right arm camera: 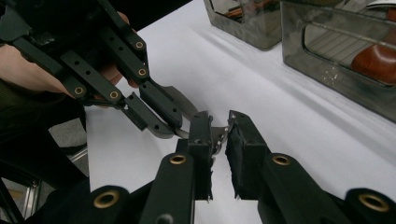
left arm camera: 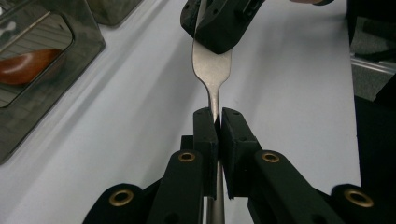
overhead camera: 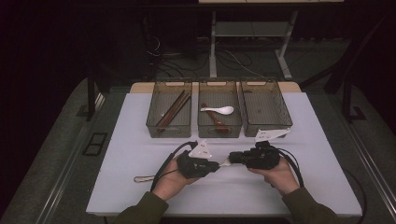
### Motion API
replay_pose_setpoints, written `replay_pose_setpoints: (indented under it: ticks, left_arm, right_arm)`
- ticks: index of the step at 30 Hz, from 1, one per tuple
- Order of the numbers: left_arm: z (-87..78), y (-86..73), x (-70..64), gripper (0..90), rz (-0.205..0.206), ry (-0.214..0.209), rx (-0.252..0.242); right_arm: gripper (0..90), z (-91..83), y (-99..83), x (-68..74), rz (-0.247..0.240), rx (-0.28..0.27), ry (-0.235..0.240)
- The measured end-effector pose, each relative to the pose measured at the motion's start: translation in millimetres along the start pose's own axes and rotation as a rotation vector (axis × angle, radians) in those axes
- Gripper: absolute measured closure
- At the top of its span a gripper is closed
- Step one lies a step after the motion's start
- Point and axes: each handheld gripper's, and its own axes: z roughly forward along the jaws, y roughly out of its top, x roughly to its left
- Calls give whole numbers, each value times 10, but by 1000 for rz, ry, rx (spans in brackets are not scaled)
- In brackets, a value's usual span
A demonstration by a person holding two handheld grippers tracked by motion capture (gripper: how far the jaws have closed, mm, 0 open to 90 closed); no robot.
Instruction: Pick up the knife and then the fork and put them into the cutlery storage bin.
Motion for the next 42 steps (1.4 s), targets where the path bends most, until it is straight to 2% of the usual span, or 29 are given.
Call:
replay_pose_setpoints:
  ticks: [9,13,19,26,29,31,39,42]
  left_arm:
    - [5,-13,7,816,-29,-25,-33]
    - [-6,-30,17,806,-26,-35,-41]
    - [-123,-92,52,715,-56,-27,-94]
    - [-349,-348,104,566,-102,-3,-122]
    - [-441,-477,127,476,-137,32,-149]
    - [-497,-552,138,418,-159,40,-163]
    - [-596,-787,184,273,-177,107,-172]
    - [-628,-843,198,205,-182,119,-173]
  right_arm:
    - [872,1,89,-9,27,-22,9]
    - [874,20,116,-7,10,-7,3]
    - [874,-11,173,-40,24,-11,-32]
    - [874,-147,260,-129,34,-35,-67]
    - [874,-237,304,-198,54,-33,-95]
    - [874,-298,325,-257,61,-32,-111]
    - [873,-567,424,-451,100,-69,-169]
    - [873,-679,484,-509,108,-81,-191]
